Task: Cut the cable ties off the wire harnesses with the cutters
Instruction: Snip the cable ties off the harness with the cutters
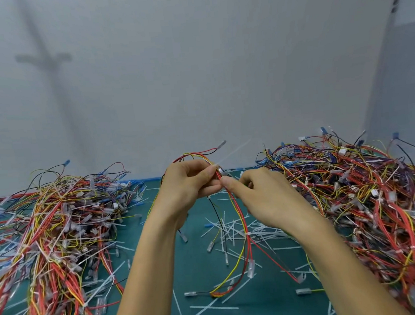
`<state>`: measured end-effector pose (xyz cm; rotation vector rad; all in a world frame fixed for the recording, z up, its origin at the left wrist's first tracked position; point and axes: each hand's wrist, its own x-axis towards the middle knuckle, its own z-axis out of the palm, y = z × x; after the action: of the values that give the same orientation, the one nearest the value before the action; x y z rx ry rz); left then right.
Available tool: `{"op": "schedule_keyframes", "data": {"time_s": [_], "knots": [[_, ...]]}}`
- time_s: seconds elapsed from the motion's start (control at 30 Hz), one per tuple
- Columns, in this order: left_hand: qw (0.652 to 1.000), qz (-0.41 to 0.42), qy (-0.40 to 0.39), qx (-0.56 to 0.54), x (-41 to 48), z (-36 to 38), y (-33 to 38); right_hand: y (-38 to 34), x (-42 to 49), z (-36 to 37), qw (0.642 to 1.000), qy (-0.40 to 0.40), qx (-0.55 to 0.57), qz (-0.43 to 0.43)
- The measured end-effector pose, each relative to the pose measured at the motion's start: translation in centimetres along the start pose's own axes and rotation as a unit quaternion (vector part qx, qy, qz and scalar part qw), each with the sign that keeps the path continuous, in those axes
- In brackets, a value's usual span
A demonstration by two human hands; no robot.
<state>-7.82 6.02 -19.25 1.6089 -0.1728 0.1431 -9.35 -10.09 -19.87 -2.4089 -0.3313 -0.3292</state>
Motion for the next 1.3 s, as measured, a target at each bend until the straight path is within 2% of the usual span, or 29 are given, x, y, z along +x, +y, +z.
{"op": "schedule_keyframes", "data": {"time_s": [0.4,0.77,0.9,1.03,1.13,1.3], "knots": [[0.999,0.012,-0.035,0.021,-0.4,0.1,0.5,-0.3,0.0,0.1,0.999,0.026,0.015,-0.016],[0.999,0.005,-0.031,0.028,-0.4,0.0,0.4,-0.5,-0.1,-0.1,0.999,0.028,0.032,-0.020],[1.000,-0.009,0.001,0.002,-0.3,-0.2,0.5,-0.3,0.2,-0.4,0.991,0.043,0.121,0.033],[0.996,-0.026,0.018,-0.081,-0.1,-0.5,0.7,0.1,0.6,-1.0,0.977,0.039,0.200,0.068],[0.995,-0.025,0.015,-0.093,-0.1,-1.0,0.6,0.2,0.4,-1.5,0.966,0.000,0.247,0.076],[0.991,0.004,0.058,-0.119,0.2,-1.2,0.3,-0.7,-0.4,-2.2,0.950,-0.133,0.277,0.052]]}}
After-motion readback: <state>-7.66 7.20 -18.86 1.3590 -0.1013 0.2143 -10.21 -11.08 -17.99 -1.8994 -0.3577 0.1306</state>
